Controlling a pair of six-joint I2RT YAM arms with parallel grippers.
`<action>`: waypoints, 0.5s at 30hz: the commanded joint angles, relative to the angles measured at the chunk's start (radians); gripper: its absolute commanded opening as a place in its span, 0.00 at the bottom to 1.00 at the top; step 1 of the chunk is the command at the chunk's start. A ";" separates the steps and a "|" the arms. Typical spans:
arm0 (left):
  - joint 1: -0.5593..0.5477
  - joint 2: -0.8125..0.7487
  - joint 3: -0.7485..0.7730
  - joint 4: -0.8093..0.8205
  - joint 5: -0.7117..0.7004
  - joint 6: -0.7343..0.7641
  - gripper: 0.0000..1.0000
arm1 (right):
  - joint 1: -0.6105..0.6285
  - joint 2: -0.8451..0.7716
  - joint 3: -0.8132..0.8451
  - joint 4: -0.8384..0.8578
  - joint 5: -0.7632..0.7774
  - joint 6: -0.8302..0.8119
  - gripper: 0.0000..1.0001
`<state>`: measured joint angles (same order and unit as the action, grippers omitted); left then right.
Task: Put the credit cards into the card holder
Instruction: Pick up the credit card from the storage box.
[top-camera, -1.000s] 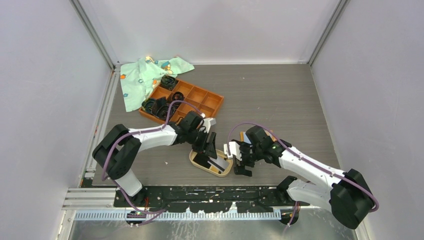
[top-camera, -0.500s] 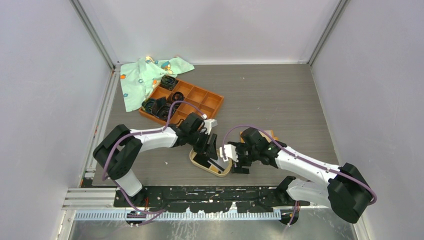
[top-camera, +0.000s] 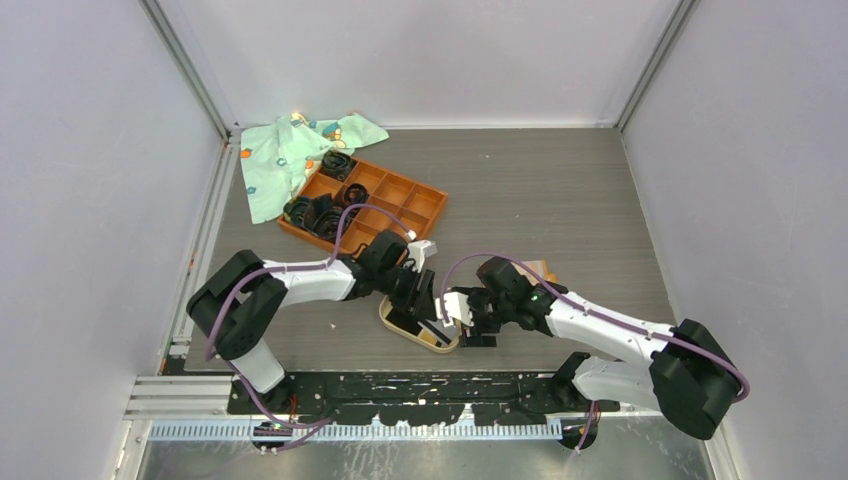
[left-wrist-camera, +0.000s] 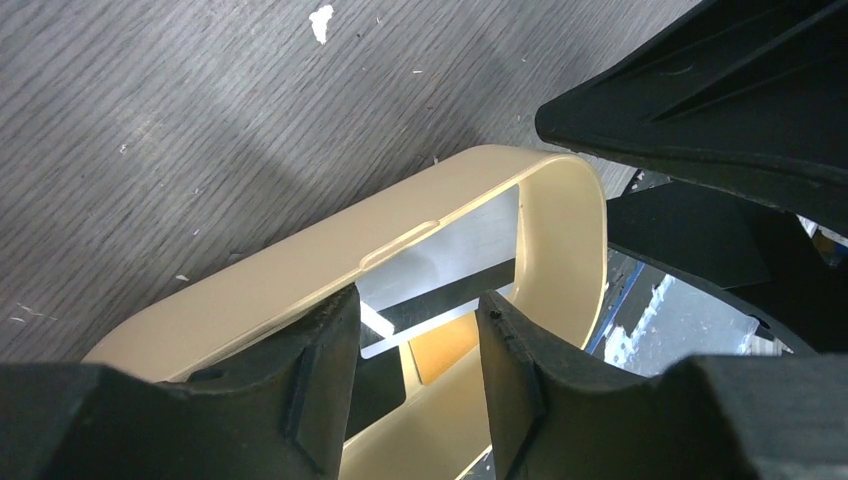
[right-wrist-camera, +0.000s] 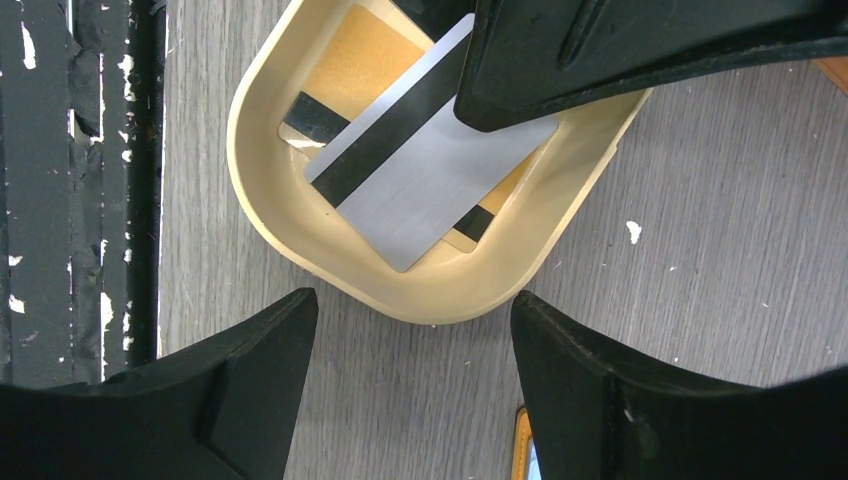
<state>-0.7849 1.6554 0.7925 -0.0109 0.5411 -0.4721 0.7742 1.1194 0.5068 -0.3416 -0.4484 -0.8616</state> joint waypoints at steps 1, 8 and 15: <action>-0.006 -0.023 -0.012 0.045 0.025 -0.029 0.48 | 0.009 0.005 0.008 0.054 -0.003 -0.013 0.76; -0.006 -0.066 -0.010 0.067 0.062 -0.081 0.46 | 0.009 0.006 0.009 0.062 -0.002 -0.005 0.75; -0.005 -0.082 0.000 0.063 0.054 -0.097 0.45 | 0.008 0.004 0.007 0.068 -0.001 0.004 0.75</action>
<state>-0.7860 1.6192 0.7811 0.0261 0.5880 -0.5594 0.7773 1.1267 0.5068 -0.3134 -0.4461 -0.8585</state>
